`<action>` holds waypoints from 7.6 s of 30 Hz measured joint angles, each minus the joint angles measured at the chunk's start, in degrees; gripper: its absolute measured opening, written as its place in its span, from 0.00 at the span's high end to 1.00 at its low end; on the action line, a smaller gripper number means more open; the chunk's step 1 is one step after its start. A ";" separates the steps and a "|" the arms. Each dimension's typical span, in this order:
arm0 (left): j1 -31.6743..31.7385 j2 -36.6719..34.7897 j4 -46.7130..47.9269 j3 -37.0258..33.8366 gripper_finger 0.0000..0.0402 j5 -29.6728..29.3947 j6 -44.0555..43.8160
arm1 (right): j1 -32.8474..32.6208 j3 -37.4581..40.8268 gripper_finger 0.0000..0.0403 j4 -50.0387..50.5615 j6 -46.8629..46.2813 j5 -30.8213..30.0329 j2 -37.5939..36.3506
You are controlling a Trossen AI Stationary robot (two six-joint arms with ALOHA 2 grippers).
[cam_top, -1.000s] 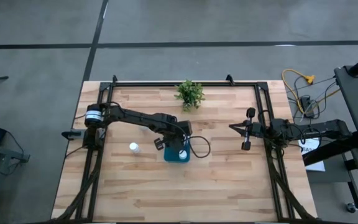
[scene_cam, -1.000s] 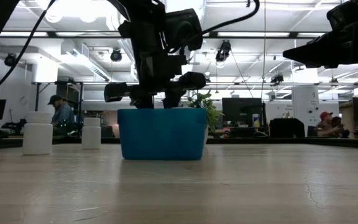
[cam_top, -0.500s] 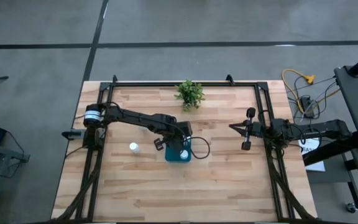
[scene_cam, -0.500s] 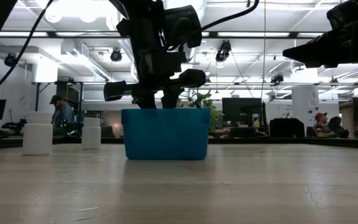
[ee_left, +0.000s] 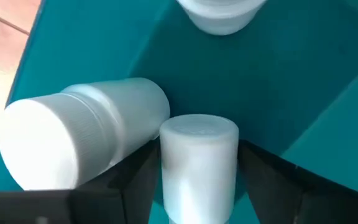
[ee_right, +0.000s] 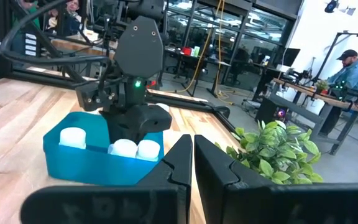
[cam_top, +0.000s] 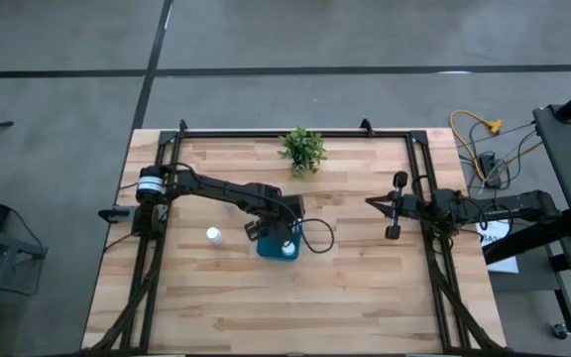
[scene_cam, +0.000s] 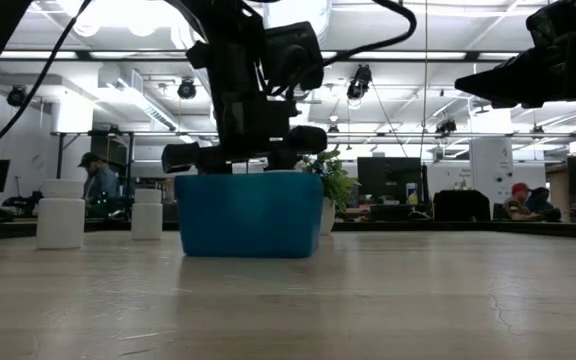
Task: Pick and place pill bottles into a basket
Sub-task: Put the white medicine bottle into the blue bin
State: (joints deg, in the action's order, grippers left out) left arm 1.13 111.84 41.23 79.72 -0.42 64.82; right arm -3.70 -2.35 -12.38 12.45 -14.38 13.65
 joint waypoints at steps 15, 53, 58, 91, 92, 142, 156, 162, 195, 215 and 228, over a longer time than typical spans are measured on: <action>0.00 1.75 -1.48 -0.07 0.59 0.08 -0.13 | 0.00 0.00 0.98 -0.20 0.00 -0.02 -0.07; -4.01 -7.59 3.49 4.81 0.64 -6.16 -4.59 | 0.00 0.00 0.98 -0.16 0.02 -0.37 0.27; -4.20 -11.57 3.21 6.64 0.64 -6.21 -6.85 | 0.00 0.00 0.98 -0.11 0.04 -0.32 0.39; -4.61 -26.23 -15.75 5.36 0.65 -5.93 -24.41 | -0.02 -0.01 0.98 0.00 0.00 -0.36 0.57; -4.61 -26.25 -16.24 5.29 0.65 -5.89 -26.30 | -0.02 0.00 0.98 0.00 0.02 -0.34 0.57; -1.09 -25.45 -117.83 -30.05 0.66 -13.58 -82.32 | -0.02 -4.18 0.96 -23.08 20.78 3.97 17.34; 0.03 -18.80 -127.27 -28.73 0.66 -16.99 -86.65 | 0.02 -24.98 0.50 -19.01 24.28 -1.59 42.53; 0.15 -18.34 -128.32 -29.20 0.66 -18.00 -87.08 | 0.02 -31.23 0.28 -12.99 23.43 -5.00 47.64; 1.29 -14.82 -131.25 -27.49 0.66 -22.51 -95.98 | 2.45 -40.51 0.18 -36.45 31.72 -5.11 61.53; 1.19 -14.89 -131.31 -27.10 0.66 -21.21 -96.19 | 4.54 -49.07 0.18 -36.56 32.68 -2.27 69.27; 1.14 -14.91 -131.19 -27.56 0.66 -20.86 -96.08 | 4.74 -50.29 0.18 -35.73 33.02 -1.92 70.06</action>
State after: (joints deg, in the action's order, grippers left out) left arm 2.26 96.92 -89.96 52.17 -21.28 -31.26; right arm 1.03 -52.64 -48.11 45.47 -16.29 83.71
